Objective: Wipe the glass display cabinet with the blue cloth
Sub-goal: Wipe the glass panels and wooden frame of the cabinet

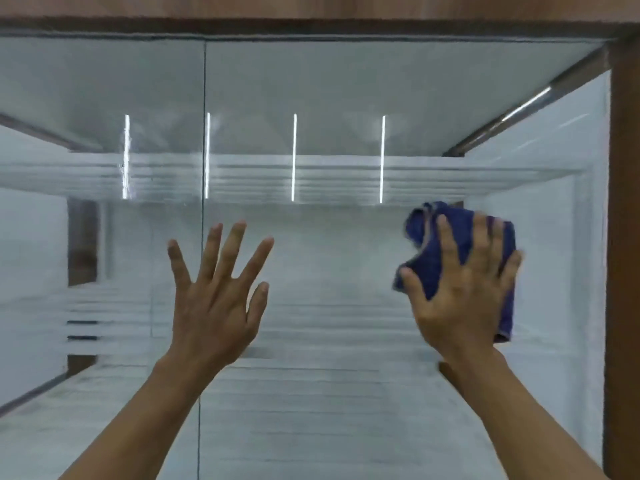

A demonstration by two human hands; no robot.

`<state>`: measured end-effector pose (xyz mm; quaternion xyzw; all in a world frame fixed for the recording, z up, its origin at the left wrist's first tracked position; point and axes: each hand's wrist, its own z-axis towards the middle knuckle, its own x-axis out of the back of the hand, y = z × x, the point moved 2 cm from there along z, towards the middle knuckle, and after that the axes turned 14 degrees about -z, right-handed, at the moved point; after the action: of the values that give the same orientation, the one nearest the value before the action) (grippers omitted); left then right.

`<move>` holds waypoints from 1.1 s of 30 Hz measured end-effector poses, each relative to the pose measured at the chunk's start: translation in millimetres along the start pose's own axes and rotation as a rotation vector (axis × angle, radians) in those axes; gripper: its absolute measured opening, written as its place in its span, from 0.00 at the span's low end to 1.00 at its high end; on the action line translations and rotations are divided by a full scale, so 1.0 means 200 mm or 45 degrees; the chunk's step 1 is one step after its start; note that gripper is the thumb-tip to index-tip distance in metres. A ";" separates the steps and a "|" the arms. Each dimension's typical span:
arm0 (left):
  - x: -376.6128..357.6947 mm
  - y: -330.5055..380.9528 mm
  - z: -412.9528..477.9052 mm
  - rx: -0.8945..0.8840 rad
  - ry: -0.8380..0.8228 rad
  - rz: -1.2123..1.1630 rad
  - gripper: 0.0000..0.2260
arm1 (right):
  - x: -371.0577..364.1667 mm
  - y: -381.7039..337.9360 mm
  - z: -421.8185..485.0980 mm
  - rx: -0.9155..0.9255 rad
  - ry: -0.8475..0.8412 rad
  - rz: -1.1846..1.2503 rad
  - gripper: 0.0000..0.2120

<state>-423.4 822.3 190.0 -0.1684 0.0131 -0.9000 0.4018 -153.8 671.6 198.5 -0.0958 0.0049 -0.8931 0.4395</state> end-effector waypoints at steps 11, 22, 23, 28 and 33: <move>0.34 -0.28 0.68 -0.045 -0.120 0.031 0.27 | 0.19 -0.66 0.69 0.512 0.018 0.183 0.34; 0.67 -0.72 0.62 0.098 -0.353 0.047 0.28 | 0.38 -1.15 0.88 0.385 0.019 0.743 0.22; 0.70 -0.79 0.60 0.110 -0.370 0.058 0.28 | 0.42 -1.25 0.88 0.396 0.030 0.748 0.22; 0.77 -1.23 0.55 0.114 -0.386 0.055 0.28 | 0.47 -1.70 0.93 0.411 0.060 0.472 0.26; 0.71 -1.67 0.54 -0.014 -0.359 -0.055 0.28 | 0.43 -2.02 0.84 0.253 0.012 0.114 0.30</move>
<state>-718.2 957.8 387.0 -0.2955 -0.0421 -0.8759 0.3792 -492.2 865.0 414.8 -0.0473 -0.0771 -0.8691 0.4863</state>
